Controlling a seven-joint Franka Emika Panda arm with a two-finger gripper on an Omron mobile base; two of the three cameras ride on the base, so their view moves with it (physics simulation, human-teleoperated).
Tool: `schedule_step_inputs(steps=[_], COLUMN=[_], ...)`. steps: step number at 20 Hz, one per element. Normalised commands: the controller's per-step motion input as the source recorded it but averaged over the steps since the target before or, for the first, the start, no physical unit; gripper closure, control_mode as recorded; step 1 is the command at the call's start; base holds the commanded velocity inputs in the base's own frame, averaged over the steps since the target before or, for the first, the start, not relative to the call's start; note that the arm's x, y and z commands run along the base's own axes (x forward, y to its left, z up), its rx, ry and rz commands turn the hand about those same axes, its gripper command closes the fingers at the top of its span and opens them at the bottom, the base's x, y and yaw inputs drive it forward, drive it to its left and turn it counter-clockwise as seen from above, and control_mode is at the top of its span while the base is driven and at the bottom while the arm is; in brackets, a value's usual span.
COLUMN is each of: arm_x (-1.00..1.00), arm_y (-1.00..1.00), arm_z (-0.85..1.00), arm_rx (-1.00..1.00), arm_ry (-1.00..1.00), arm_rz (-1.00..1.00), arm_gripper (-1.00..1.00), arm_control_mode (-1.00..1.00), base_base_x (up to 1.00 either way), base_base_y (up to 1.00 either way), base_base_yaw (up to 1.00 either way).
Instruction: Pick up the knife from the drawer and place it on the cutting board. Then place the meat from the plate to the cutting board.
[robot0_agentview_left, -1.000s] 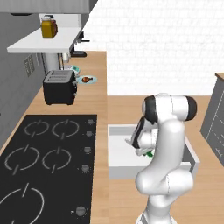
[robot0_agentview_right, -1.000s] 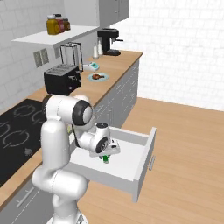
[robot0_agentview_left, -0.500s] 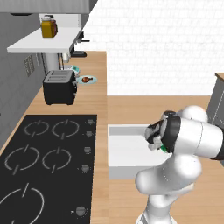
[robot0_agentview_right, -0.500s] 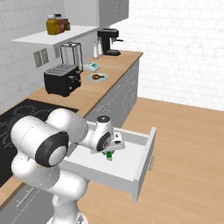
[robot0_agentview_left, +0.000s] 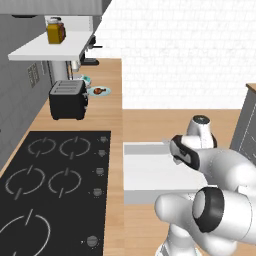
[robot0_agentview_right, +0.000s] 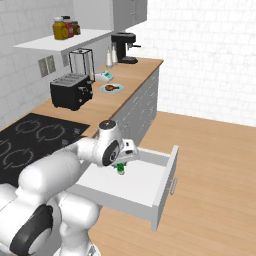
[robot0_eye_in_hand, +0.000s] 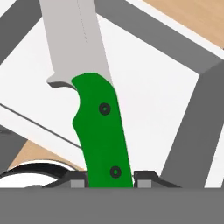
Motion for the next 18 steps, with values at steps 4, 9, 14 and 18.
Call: schedule_step_inputs(steps=[4,9,14,18], arm_x=[-0.02,0.00,-0.28,0.00], arm_y=[-0.07,0.03,0.00,0.00], arm_z=[0.75,0.02,-0.03,0.00], arm_rx=[0.03,-0.01,0.00,0.00], arm_ry=[0.02,0.02,0.00,0.00], arm_rz=[0.00,-0.01,0.00,0.00], arm_gripper=[1.00,1.00,1.00,1.00], arm_control_mode=[-1.00,-1.00,1.00,1.00], base_base_x=[0.00,0.00,-0.19,-0.97], base_base_y=[0.00,0.00,-0.01,-0.20], base_base_yaw=[0.00,0.00,0.01,0.52])
